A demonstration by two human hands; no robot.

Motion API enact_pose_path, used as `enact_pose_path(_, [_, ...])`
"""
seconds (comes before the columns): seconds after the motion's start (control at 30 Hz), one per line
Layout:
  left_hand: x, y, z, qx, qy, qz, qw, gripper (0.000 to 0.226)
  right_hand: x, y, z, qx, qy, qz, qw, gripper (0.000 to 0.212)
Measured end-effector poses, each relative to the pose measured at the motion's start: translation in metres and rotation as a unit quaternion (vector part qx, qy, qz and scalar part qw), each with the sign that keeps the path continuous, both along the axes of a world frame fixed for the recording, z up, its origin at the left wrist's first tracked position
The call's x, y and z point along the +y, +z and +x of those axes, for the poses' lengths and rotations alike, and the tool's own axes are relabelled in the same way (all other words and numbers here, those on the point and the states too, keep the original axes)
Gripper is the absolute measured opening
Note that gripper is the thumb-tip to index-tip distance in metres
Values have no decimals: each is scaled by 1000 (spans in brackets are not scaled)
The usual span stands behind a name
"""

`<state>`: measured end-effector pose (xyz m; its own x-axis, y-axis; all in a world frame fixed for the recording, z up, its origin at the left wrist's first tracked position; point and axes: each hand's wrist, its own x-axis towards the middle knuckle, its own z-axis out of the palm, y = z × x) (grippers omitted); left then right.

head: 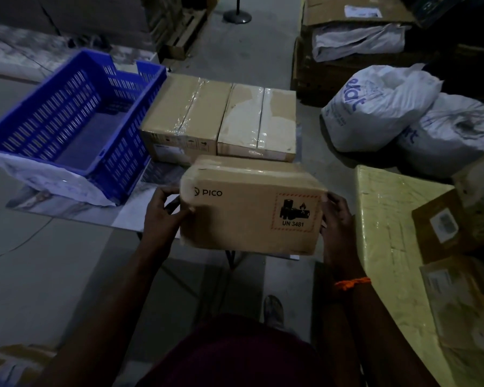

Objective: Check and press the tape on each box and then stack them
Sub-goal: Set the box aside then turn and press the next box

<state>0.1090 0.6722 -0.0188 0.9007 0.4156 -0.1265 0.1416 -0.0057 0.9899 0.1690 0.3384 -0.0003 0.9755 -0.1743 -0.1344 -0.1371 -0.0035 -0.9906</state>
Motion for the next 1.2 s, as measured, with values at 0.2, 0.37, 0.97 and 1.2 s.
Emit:
enact_pose_path(0.2, [11, -23, -23, 4, -16, -17, 1000, 46, 8, -18, -19, 24, -20, 16, 999, 27])
enact_pose_path(0.37, [13, -41, -47, 37, -20, -4, 999, 41, 12, -34, -32, 46, -38, 21, 998, 20])
enact_pose_path(0.97, [4, -55, -71, 125, -69, -57, 988, 47, 3, -80, -66, 70, 40, -36, 996, 53])
enact_pose_path(1.2, [7, -42, -12, 84, -71, 20, 994, 48, 3, -78, -24, 78, 42, -114, 989, 51])
